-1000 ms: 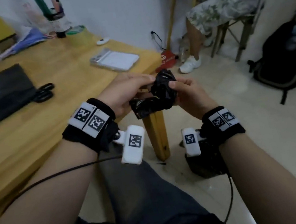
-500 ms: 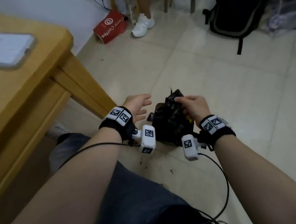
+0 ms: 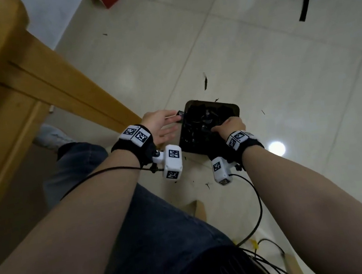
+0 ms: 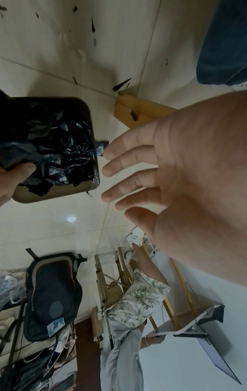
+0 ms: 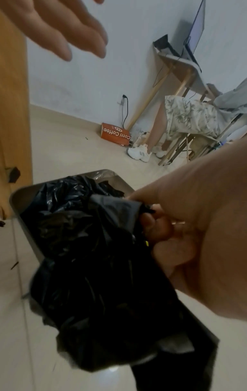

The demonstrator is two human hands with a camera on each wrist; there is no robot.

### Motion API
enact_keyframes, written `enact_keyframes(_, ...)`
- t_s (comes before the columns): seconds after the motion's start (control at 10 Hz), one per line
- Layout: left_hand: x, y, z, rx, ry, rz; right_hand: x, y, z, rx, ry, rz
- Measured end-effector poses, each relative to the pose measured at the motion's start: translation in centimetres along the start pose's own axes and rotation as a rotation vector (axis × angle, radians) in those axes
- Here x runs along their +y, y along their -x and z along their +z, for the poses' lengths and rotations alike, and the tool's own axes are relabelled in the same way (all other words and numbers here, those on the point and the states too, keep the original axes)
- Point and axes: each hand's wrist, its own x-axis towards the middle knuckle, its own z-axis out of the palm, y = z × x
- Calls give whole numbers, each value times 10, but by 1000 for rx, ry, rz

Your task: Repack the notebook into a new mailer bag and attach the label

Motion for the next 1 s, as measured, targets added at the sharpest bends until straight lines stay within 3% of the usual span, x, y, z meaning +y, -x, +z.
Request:
enact_keyframes(0.1, -2, -8, -7, -8, 17, -13, 0, -8, 12, -164, -22, 78)
enact_keyframes(0.2, -6, -14, -13, -19, 33, -32, -5, -10, 19, -217, -188, 213)
enact_keyframes(0.4, -11, -19, -23, -17, 53, -50, -18, -30, 38, -513, -488, 390)
enact_keyframes(0.6, -14, -19, -36, -5, 66, -39, -15, -61, 58, -444, -468, 450)
enact_keyframes(0.7, -14, -16, -43, -9, 74, -26, 1, -100, 77, -387, -360, 380)
enact_keyframes(0.8, -13, -11, -45, -8, 104, -25, -3, -84, 70, -287, -166, 279)
enact_keyframes(0.9, -6, -3, -44, -16, 138, -7, -32, -35, 46, -215, -54, 164)
enact_keyframes(1.0, -3, -1, -45, 18, 117, 68, -49, -13, 34, -137, 18, -2)
